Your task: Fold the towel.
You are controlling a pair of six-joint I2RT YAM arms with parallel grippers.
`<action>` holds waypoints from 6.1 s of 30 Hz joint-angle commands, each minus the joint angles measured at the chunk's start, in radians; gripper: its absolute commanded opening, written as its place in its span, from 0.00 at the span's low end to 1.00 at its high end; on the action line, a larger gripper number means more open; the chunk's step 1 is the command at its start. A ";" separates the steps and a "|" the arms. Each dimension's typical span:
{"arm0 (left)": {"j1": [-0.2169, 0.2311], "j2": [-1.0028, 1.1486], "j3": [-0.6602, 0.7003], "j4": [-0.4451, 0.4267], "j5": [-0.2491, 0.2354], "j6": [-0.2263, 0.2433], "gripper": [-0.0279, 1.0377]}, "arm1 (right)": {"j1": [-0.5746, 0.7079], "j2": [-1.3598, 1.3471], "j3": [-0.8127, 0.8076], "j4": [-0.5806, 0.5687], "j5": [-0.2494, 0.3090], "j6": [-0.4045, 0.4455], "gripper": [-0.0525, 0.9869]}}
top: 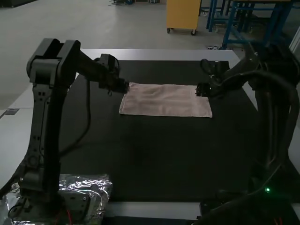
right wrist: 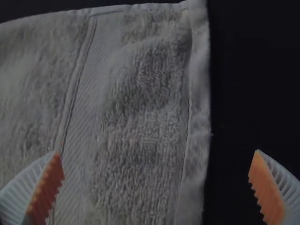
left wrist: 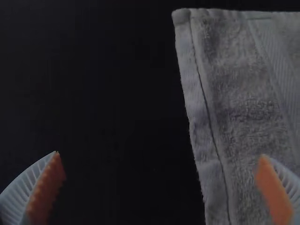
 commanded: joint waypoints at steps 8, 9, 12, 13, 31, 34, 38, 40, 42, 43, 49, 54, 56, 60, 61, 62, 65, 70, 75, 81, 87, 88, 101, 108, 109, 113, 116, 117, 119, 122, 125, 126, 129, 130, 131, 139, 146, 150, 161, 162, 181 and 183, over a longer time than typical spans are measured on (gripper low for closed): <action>-0.012 0.068 0.097 -0.006 0.008 0.013 0.93 | -0.001 0.057 0.102 0.002 0.023 -0.030 0.92; -0.015 0.077 0.105 -0.009 0.008 0.013 0.93 | -0.001 0.065 0.113 -0.001 0.023 -0.033 0.92; -0.019 0.098 0.133 -0.023 0.008 0.013 0.93 | -0.002 0.085 0.142 -0.008 0.024 -0.037 0.92; -0.021 0.106 0.142 -0.029 0.008 0.012 0.93 | -0.002 0.091 0.151 -0.010 0.024 -0.037 0.92; -0.027 0.210 0.252 -0.109 0.014 0.016 0.92 | 0.001 0.163 0.207 -0.096 0.063 -0.095 0.92; -0.028 0.224 0.255 -0.121 0.014 0.016 0.92 | -0.001 0.168 0.207 -0.099 0.063 -0.096 0.92; -0.028 0.232 0.255 -0.129 0.014 0.018 0.89 | -0.004 0.174 0.207 -0.107 0.047 -0.078 0.92; -0.028 0.232 0.252 -0.133 0.017 0.018 0.74 | -0.004 0.174 0.202 -0.133 0.014 -0.075 0.78; -0.027 0.232 0.248 -0.149 0.071 0.018 0.24 | -0.004 0.174 0.191 -0.142 -0.022 -0.079 0.08; -0.027 0.230 0.246 -0.153 0.083 0.019 0.03 | -0.008 0.174 0.188 -0.137 -0.042 -0.078 0.03; -0.019 0.195 0.238 -0.170 0.120 0.019 0.05 | -0.031 0.168 0.181 -0.146 -0.059 -0.043 0.02; -0.018 0.163 0.217 -0.158 0.121 0.019 0.05 | -0.031 0.143 0.181 -0.148 -0.089 -0.035 0.02; -0.013 0.146 0.200 -0.146 0.128 0.019 0.05 | -0.031 0.131 0.182 -0.148 -0.091 -0.033 0.02; -0.002 0.105 0.160 -0.112 0.140 0.019 0.05 | -0.037 0.103 0.187 -0.146 -0.100 -0.029 0.02; -0.001 0.095 0.154 -0.112 0.141 0.019 0.05 | -0.039 0.097 0.185 -0.146 -0.103 -0.030 0.02; -0.001 0.088 0.145 -0.113 0.144 0.019 0.05 | -0.042 0.093 0.185 -0.146 -0.105 -0.029 0.02; 0.004 0.065 0.117 -0.100 0.149 0.019 0.05 | -0.054 0.083 0.182 -0.148 -0.112 -0.030 0.02; 0.014 0.019 0.062 -0.075 0.155 0.019 0.05 | -0.068 0.057 0.171 -0.151 -0.131 -0.030 0.02; 0.022 -0.030 0.010 -0.044 0.157 0.021 0.05 | -0.071 0.017 0.147 -0.169 -0.154 -0.030 0.02; 0.034 -0.084 -0.059 0.000 0.155 0.021 0.05 | -0.073 -0.041 0.092 -0.168 -0.172 -0.030 0.02; 0.034 -0.132 -0.125 0.025 0.154 0.025 0.05 | -0.088 -0.098 0.041 -0.168 -0.198 -0.032 0.02; 0.034 -0.144 -0.137 0.028 0.154 0.025 0.05 | -0.091 -0.107 0.030 -0.166 -0.201 -0.032 0.02; 0.025 -0.287 -0.283 0.061 0.151 0.025 0.04 | -0.126 -0.236 -0.116 -0.174 -0.252 -0.050 0.02; 0.024 -0.363 -0.383 0.057 0.151 0.025 0.04 | -0.135 -0.292 -0.194 -0.182 -0.273 -0.066 0.02; 0.024 -0.376 -0.400 0.058 0.151 0.025 0.04 | -0.135 -0.299 -0.204 -0.182 -0.276 -0.066 0.02; 0.024 -0.417 -0.464 0.068 0.152 0.025 0.04 | -0.135 -0.318 -0.240 -0.202 -0.283 -0.076 0.02; 0.024 -0.441 -0.509 0.074 0.151 0.025 0.04 | -0.135 -0.328 -0.266 -0.205 -0.284 -0.079 0.02; 0.024 -0.448 -0.522 0.075 0.152 0.025 0.04 | -0.135 -0.329 -0.278 -0.208 -0.284 -0.079 0.02; 0.024 -0.457 -0.555 0.077 0.152 0.025 0.04 | -0.135 -0.329 -0.297 -0.214 -0.284 -0.083 0.02; 0.024 -0.468 -0.604 0.083 0.155 0.025 0.04 | -0.135 -0.332 -0.329 -0.226 -0.287 -0.096 0.03; 0.024 -0.468 -0.653 0.106 0.174 0.022 0.06 | -0.137 -0.332 -0.356 -0.222 -0.289 -0.098 0.07; 0.024 -0.468 -0.665 0.112 0.186 0.021 0.16 | -0.139 -0.332 -0.361 -0.220 -0.289 -0.096 0.20; 0.024 -0.469 -0.679 0.112 0.209 0.018 0.75 | -0.145 -0.335 -0.353 -0.225 -0.292 -0.092 0.59; 0.024 -0.469 -0.679 0.111 0.215 0.018 0.91 | -0.145 -0.340 -0.347 -0.231 -0.292 -0.092 0.68; 0.028 -0.471 -0.677 0.111 0.226 0.018 0.95 | -0.145 -0.346 -0.339 -0.234 -0.293 -0.090 0.75; 0.048 -0.501 -0.651 0.186 0.247 -0.048 0.94 | -0.135 -0.349 -0.316 -0.229 -0.287 -0.090 0.92; 0.056 -0.503 -0.628 0.189 0.247 -0.076 0.94 | -0.112 -0.334 -0.321 -0.220 -0.269 -0.092 0.92; 0.056 -0.503 -0.627 0.187 0.247 -0.077 0.94 | -0.100 -0.303 -0.321 -0.214 -0.266 -0.092 0.92; 0.053 -0.503 -0.630 0.176 0.247 -0.080 0.94 | -0.066 -0.253 -0.316 -0.189 -0.256 -0.090 0.91; 0.051 -0.503 -0.630 0.175 0.247 -0.080 0.94 | -0.063 -0.248 -0.316 -0.188 -0.255 -0.090 0.91; 0.048 -0.503 -0.634 0.187 0.246 -0.074 0.94 | -0.185 -0.289 -0.323 -0.225 -0.388 -0.086 0.02; 0.045 -0.503 -0.631 0.201 0.244 -0.074 0.94 | -0.209 -0.328 -0.312 -0.263 -0.398 -0.092 0.02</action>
